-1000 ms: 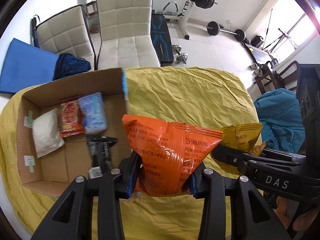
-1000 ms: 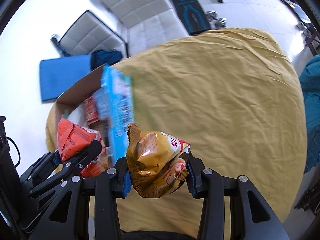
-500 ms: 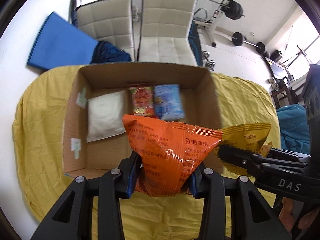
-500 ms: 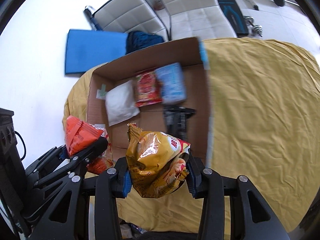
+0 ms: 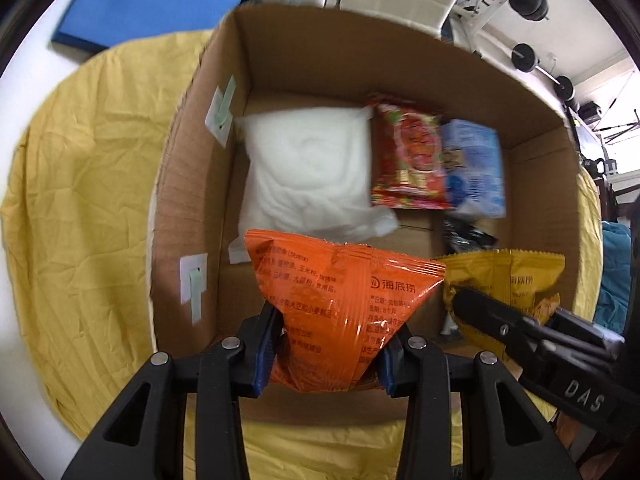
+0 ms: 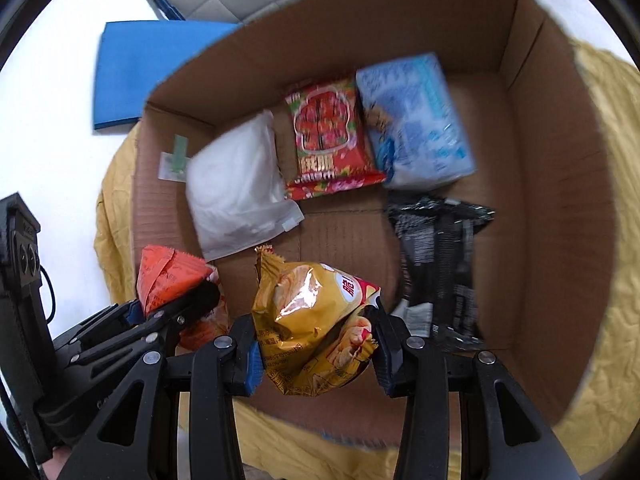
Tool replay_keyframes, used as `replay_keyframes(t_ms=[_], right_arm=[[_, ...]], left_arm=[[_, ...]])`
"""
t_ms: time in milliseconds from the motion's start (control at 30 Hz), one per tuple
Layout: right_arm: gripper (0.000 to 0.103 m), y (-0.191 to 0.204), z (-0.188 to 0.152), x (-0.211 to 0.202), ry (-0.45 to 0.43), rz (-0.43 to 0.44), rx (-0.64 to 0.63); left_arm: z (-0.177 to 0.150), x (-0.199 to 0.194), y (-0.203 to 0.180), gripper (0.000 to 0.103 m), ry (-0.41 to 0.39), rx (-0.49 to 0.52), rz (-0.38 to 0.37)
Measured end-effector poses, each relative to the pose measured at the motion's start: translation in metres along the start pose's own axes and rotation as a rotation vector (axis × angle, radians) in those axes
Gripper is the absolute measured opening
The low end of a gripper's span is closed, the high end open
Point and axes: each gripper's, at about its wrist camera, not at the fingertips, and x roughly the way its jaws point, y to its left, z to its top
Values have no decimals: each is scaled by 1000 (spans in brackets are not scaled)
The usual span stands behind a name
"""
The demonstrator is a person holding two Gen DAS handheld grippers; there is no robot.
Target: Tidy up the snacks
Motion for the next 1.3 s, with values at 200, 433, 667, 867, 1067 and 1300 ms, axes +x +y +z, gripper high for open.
replay_keyframes(t_ms=[200, 433, 667, 867, 1067, 1300], right_arm=[[46, -2, 1, 30, 37, -1, 10], [48, -4, 3, 52, 80, -13, -2], [52, 0, 1, 60, 96, -34, -23], [58, 5, 1, 50, 72, -68, -57], [59, -1, -3, 34, 39, -121, -78], [68, -9, -11, 11, -21, -205, -117]], left_arm=[[8, 27, 12, 38, 58, -1, -15], [11, 38, 14, 40, 84, 7, -12], [8, 43, 9, 41, 106, -4, -14], [1, 36, 8, 41, 89, -12, -8], [-3, 19, 0, 41, 30, -7, 30], [-9, -8, -5, 50, -42, -27, 40]])
